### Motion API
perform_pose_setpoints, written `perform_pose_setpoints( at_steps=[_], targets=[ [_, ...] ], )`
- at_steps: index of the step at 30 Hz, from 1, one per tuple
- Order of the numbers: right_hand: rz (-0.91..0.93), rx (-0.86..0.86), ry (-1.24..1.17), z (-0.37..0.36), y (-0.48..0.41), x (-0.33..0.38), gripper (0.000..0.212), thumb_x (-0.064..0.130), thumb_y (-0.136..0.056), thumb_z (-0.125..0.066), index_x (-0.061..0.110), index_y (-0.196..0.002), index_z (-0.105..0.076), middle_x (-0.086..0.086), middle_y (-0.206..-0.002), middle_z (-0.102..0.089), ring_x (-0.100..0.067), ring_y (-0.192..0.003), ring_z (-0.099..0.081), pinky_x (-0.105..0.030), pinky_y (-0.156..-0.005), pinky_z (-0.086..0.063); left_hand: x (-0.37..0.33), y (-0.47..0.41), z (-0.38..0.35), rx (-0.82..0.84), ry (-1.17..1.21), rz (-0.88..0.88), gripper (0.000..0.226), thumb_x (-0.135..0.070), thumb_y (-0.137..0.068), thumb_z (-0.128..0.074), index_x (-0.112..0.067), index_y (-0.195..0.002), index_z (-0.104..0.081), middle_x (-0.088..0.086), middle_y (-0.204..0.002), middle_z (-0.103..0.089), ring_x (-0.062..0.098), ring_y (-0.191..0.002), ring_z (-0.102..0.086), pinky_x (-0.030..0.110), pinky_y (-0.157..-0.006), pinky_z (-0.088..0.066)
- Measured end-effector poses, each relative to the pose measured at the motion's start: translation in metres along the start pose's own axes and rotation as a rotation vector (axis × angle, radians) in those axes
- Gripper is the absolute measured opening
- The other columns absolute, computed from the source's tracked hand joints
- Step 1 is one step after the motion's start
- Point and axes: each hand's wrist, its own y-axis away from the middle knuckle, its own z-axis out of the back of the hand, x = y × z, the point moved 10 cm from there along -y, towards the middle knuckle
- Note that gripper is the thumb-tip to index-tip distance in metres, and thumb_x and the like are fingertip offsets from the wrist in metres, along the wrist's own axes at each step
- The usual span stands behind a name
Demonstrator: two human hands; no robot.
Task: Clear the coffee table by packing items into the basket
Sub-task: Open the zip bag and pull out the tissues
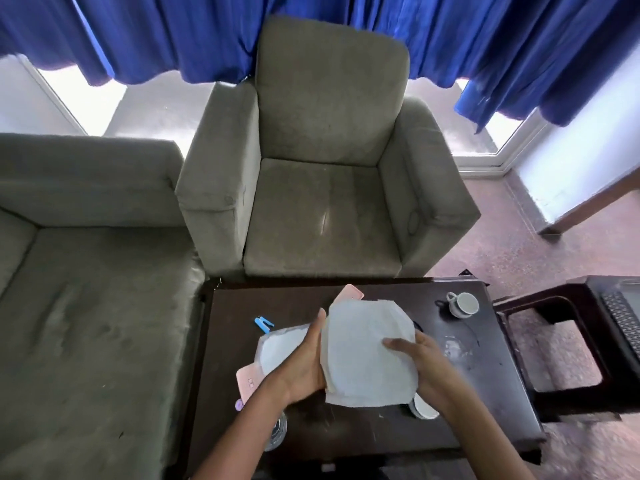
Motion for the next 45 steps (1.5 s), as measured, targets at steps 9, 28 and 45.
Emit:
perform_pose_setpoints(
  at_steps=[9, 28, 45],
  targets=[
    [0.093, 0.118, 0.095, 0.005, 0.017, 0.014, 0.037, 0.002, -0.072, -0.068, 0.009, -0.109, -0.064, -0.014, -0.105, -0.071, -0.035, -0.096, -0.067, -0.054, -0.081, -0.054, -0.018, 0.015, -0.003, -0.188, -0.165, -0.272, 0.051, -0.017, -0.063, -0.074, -0.014, -0.112, -0.06, 0.012, -0.111, -0.068, 0.034, -0.11, -0.06, 0.051, -0.096, -0.049],
    [0.425, 0.124, 0.074, 0.028, 0.013, 0.052, 0.052, -0.026, -0.074, -0.04, 0.01, -0.048, -0.068, -0.001, -0.083, -0.071, -0.017, -0.078, -0.065, -0.024, -0.064, -0.051, -0.057, 0.039, -0.033, -0.113, -0.605, -0.376, 0.058, 0.014, -0.085, -0.036, -0.023, -0.067, -0.077, -0.008, -0.085, -0.075, 0.012, -0.08, -0.067, 0.019, -0.065, -0.052],
    [0.523, -0.116, 0.308, 0.047, 0.011, 0.069, 0.03, -0.007, -0.064, -0.071, 0.014, -0.069, -0.05, 0.002, -0.066, -0.053, -0.005, -0.056, -0.047, -0.021, -0.052, -0.036, -0.073, 0.032, -0.025, -0.348, -0.543, -0.517, 0.026, 0.008, -0.078, -0.064, -0.018, -0.076, -0.064, -0.004, -0.077, -0.063, 0.002, -0.063, -0.059, 0.02, -0.053, -0.049]
  ],
)
